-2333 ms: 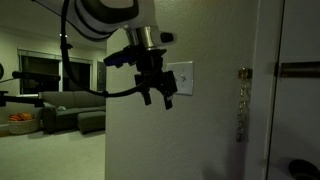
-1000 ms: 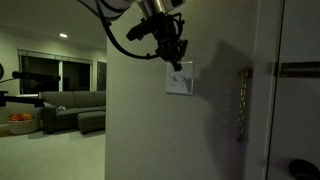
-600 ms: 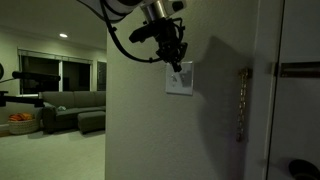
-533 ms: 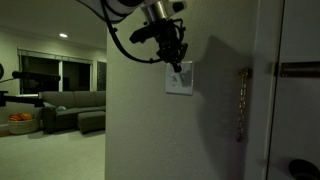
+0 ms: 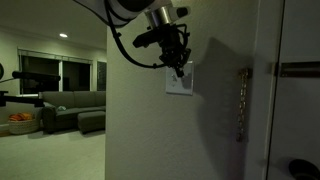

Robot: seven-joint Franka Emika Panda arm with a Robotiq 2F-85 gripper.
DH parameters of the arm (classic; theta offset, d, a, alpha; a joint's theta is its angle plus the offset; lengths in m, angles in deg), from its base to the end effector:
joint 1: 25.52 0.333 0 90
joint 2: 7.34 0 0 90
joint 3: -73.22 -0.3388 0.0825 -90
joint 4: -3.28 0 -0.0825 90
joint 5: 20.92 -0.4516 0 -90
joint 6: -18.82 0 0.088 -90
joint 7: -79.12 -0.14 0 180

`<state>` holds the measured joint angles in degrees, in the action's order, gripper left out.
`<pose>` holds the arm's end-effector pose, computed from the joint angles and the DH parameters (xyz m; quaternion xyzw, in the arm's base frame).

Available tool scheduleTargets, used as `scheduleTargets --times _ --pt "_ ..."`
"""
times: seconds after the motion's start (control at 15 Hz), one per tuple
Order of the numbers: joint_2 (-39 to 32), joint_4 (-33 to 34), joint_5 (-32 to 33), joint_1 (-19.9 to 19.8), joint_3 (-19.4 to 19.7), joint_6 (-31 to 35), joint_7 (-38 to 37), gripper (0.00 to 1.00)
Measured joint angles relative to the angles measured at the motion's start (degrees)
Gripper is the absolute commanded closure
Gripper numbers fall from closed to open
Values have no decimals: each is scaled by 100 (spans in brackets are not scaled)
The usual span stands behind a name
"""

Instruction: Turn off the right light switch

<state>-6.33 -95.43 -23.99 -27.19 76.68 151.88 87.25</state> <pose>0.6853 -0.0596 0.6312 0.9524 0.0133 0.3044 0.0105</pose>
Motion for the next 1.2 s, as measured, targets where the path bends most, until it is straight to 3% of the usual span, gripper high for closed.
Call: scheduleTargets --times 0.8,0.87,0.93,1.07,1.2 --pt "-125 -283 4 -8 9 -91 171 93" --pt "-69 -298 5 -14 18 -108 237 91" --pt "14 -325 5 -23 28 -179 306 66" --pt "199 -417 5 -62 41 -461 422 64" --pt "348 -562 2 -80 72 -834 511 51"
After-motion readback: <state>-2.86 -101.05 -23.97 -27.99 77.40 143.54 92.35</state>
